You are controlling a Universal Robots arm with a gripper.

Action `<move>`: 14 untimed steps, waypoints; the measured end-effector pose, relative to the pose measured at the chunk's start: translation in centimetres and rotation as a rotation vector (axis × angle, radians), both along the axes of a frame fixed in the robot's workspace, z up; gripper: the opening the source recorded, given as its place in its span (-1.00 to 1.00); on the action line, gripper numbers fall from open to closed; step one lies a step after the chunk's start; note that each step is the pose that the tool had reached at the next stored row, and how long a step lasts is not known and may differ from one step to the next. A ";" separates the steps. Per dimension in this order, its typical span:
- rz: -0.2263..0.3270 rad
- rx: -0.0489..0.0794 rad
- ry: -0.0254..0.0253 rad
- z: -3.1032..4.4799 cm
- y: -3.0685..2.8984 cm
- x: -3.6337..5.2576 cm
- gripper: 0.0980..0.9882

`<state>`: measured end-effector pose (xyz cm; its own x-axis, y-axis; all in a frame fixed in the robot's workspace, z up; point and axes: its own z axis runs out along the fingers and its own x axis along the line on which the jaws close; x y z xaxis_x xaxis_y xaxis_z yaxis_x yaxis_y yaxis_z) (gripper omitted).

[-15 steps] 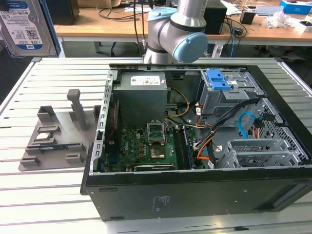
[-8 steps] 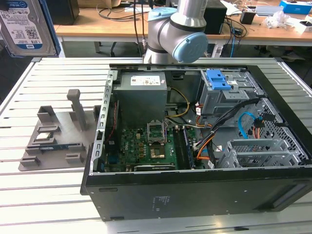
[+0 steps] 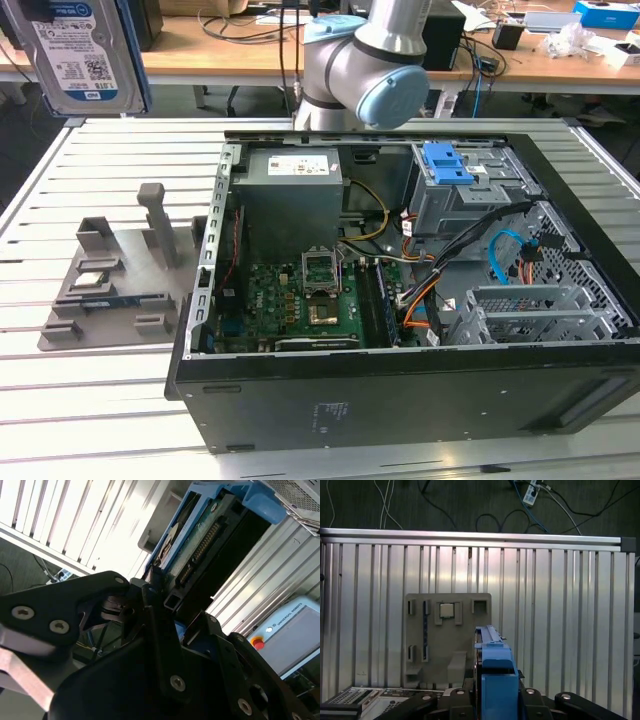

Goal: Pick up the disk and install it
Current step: 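Pick up the disk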

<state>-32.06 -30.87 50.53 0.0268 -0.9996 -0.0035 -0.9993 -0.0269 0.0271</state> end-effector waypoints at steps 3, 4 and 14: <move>0.000 0.000 0.0001 0.01 0.00 1.36 -0.40; 0.000 0.000 0.0001 0.00 0.00 1.90 -0.40; 0.000 0.000 0.0001 0.00 0.01 5.79 -0.40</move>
